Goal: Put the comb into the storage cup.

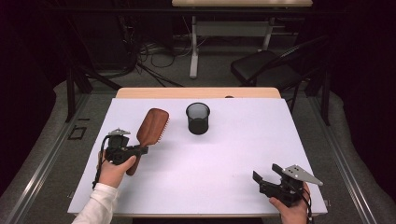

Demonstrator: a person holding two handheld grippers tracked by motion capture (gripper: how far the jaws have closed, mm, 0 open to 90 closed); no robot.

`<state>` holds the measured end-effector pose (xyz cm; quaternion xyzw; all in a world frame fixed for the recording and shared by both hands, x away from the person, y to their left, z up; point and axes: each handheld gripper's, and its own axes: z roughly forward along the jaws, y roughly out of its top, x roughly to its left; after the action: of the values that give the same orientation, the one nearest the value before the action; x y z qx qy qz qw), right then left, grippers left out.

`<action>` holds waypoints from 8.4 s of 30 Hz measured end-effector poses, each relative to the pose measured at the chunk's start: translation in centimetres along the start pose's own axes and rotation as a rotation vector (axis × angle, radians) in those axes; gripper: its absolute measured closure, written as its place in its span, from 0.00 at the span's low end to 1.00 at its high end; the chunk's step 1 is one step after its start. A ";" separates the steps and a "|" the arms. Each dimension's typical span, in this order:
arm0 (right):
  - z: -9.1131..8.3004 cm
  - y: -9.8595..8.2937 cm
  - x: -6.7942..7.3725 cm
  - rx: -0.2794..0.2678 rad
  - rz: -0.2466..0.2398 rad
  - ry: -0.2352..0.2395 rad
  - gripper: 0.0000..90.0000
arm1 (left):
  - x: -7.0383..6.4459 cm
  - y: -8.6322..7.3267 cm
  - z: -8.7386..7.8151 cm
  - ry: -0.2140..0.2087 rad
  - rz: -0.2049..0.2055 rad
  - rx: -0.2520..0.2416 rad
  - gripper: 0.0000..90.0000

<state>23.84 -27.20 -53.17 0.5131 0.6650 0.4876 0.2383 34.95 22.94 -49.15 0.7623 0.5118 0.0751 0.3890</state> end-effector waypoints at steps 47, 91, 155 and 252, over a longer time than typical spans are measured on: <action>0.1 0.0 0.2 0.013 -0.010 0.005 0.17 | -3.2 0.7 -1.2 -0.088 0.105 -0.243 0.81; 5.6 9.5 3.8 0.165 -0.113 0.172 0.17 | -8.9 3.2 1.9 -0.217 0.223 -0.225 0.81; 8.5 12.7 4.7 0.248 0.062 0.435 0.19 | -12.4 -0.3 5.9 -0.313 0.312 -0.180 0.81; 10.2 11.1 3.9 0.270 0.330 0.497 0.46 | -14.5 -2.3 7.9 -0.374 0.380 -0.131 0.81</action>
<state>35.80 -19.52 -46.74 0.5060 0.6695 0.5374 -0.0837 30.61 7.13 -52.05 0.8184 0.2731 0.0378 0.5042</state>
